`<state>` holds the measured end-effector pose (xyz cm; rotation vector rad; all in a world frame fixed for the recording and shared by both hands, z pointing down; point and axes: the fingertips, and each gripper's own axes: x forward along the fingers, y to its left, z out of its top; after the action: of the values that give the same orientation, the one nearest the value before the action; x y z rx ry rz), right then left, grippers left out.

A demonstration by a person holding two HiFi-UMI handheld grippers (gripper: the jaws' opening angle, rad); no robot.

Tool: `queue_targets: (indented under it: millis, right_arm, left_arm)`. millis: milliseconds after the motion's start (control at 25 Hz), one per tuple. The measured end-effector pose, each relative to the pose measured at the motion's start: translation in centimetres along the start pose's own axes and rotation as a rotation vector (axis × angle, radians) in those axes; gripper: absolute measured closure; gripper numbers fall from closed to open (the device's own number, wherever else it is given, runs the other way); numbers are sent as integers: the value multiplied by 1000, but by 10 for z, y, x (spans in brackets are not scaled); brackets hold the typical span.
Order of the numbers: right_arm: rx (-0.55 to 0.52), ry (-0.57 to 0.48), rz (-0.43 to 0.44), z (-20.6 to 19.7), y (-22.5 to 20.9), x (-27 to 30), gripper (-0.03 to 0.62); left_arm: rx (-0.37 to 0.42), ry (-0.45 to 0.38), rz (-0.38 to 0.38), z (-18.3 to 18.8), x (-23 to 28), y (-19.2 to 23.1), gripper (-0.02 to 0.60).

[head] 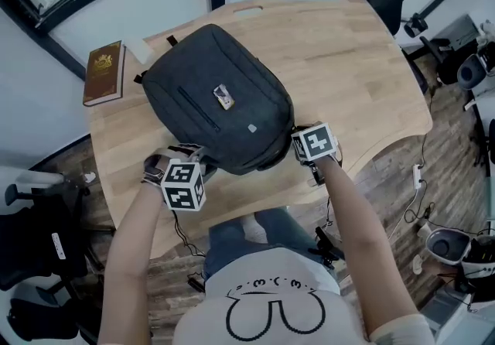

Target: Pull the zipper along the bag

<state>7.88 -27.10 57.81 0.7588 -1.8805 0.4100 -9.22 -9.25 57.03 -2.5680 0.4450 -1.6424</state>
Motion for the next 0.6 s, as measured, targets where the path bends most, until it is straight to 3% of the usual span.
queue_targets:
  millis: [240, 360, 480, 560, 600]
  right_arm:
    - [-38, -19, 124, -3, 17, -6, 534]
    - [-121, -13, 220, -10, 43, -12, 537]
    - [-192, -13, 300, -20, 67, -17, 537]
    - [-207, -18, 347, -25, 78, -19, 537]
    - [-211, -21, 374, -27, 82, -20, 537]
  left_arm:
    - [-214, -26, -46, -17, -3, 6, 520]
    - [-269, 41, 1, -37, -14, 7, 509]
    - [-275, 147, 13, -51, -25, -2, 501]
    - [-302, 181, -1, -49, -32, -10, 454]
    - [-337, 162, -3, -42, -37, -13, 398]
